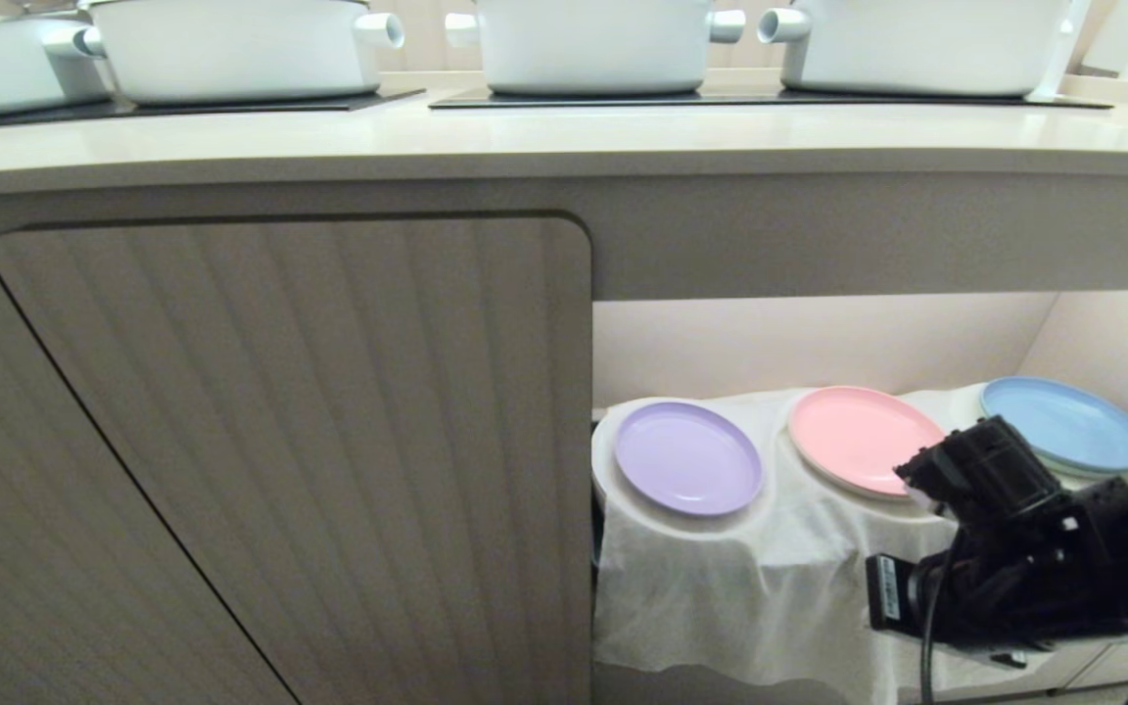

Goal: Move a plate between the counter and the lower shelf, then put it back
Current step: Pick up the plate in the cupboard

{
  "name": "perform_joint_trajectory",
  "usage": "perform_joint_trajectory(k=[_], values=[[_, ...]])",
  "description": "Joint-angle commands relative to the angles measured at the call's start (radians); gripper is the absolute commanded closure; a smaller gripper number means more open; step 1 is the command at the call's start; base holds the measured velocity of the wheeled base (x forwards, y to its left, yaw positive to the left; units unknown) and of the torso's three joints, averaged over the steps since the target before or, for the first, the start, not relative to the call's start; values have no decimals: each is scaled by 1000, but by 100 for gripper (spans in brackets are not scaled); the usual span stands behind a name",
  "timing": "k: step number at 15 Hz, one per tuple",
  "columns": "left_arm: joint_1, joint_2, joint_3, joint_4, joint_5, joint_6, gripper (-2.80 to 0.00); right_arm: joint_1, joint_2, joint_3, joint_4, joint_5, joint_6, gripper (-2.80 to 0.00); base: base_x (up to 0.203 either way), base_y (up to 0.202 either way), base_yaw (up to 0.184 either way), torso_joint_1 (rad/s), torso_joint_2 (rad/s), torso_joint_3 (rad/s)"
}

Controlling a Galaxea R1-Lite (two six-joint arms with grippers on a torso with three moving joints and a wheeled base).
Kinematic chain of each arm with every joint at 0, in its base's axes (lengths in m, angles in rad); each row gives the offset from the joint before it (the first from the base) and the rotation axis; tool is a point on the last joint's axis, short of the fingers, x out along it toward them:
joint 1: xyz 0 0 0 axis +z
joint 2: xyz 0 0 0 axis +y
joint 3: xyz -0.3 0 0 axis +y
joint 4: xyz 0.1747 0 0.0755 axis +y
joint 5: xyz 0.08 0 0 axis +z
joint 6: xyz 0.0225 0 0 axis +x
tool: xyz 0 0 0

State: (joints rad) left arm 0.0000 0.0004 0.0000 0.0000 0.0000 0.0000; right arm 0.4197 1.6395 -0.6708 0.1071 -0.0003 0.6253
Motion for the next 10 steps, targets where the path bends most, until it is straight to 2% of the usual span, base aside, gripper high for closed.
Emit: perform_joint_trajectory(k=[1,4,7,10], values=[[0,0,0,0,0,0,0,8,-76,38,7,-1,2,0,0,0,0,0,0,0],[0,0,0,0,0,0,0,6,-148,111,12,-2,2,0,0,0,0,0,0,0],[0,0,0,0,0,0,0,3,-168,145,6,-83,4,0,0,0,0,0,0,0],[0,0,0,0,0,0,0,-24,-183,145,2,-89,2,0,0,0,0,0,0,0]])
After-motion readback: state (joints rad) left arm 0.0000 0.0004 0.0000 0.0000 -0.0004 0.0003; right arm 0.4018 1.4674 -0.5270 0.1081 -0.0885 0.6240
